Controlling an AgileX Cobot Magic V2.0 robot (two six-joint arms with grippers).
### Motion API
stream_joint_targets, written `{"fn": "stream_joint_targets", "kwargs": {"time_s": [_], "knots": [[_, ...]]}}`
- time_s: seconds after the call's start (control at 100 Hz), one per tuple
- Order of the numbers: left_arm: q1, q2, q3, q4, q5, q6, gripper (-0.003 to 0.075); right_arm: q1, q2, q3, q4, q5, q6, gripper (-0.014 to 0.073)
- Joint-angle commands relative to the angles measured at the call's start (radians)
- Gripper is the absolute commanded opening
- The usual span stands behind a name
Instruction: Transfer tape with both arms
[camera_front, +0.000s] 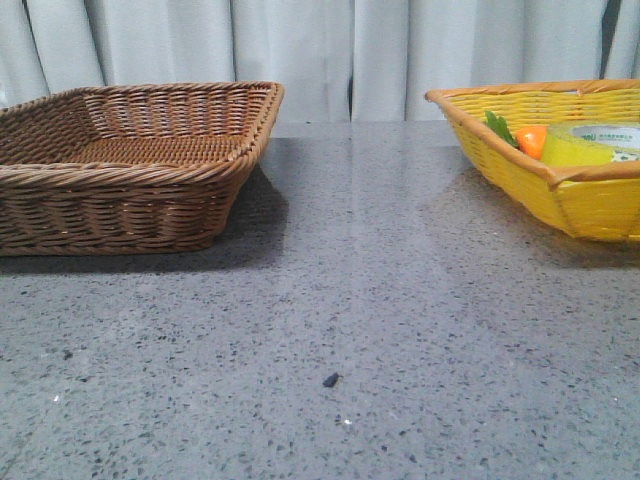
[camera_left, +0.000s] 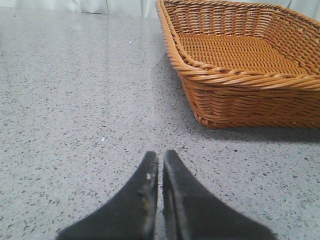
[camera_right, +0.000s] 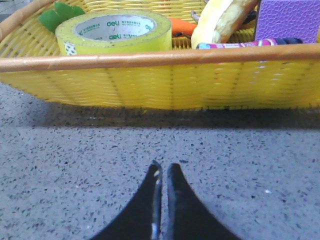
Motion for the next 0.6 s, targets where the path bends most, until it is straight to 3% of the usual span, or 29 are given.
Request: {"fn": "stream_joint_targets", "kwargs": {"time_s": [0.0, 0.59], "knots": [[0.002, -0.029, 0.011, -0.008, -0.081, -0.005, -0.0021, -0.006, -0.02, 0.02, -0.001, -0.017, -0.006, -0.0074], [0.002, -0.029, 0.011, 0.006, -0.081, -0.005, -0.0021, -0.006, -0.02, 0.02, -0.001, -0.017, -0.006, -0.0074]]}}
